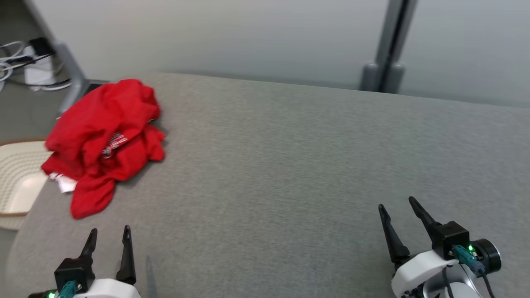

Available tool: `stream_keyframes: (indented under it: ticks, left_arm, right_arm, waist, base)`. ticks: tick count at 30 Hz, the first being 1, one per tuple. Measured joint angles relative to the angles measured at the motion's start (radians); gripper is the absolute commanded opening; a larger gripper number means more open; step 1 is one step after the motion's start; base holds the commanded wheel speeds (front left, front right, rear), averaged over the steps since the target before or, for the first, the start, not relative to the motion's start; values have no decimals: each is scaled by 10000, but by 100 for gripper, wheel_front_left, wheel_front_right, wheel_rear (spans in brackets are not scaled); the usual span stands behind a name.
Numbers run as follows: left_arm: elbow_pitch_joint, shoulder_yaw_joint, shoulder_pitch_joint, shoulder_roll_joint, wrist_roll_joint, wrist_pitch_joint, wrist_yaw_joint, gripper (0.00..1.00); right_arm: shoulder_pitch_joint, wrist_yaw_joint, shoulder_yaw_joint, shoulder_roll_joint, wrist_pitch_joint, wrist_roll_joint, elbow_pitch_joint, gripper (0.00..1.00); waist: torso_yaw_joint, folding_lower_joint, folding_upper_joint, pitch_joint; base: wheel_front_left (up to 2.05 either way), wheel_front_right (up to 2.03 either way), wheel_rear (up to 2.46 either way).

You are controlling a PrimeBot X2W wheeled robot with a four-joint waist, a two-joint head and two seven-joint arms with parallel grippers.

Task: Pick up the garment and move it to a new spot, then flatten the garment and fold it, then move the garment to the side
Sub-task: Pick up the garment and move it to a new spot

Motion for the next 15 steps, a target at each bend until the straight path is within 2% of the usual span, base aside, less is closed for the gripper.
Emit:
stream_keyframes:
  ticks: [11,15]
  left_arm:
    - [219,671,209,-6,-127,0,69,100]
    - [391,738,210,4,-633,0,-31,100]
  right_arm:
    - [-204,2,771,4,-10,221,111,100]
    - [-358,2,930,12,-10,249,146,100]
  waist:
    - [2075,0,0,45]
    - [2585,0,0,130]
  base:
    - [0,0,0]
    - [0,0,0]
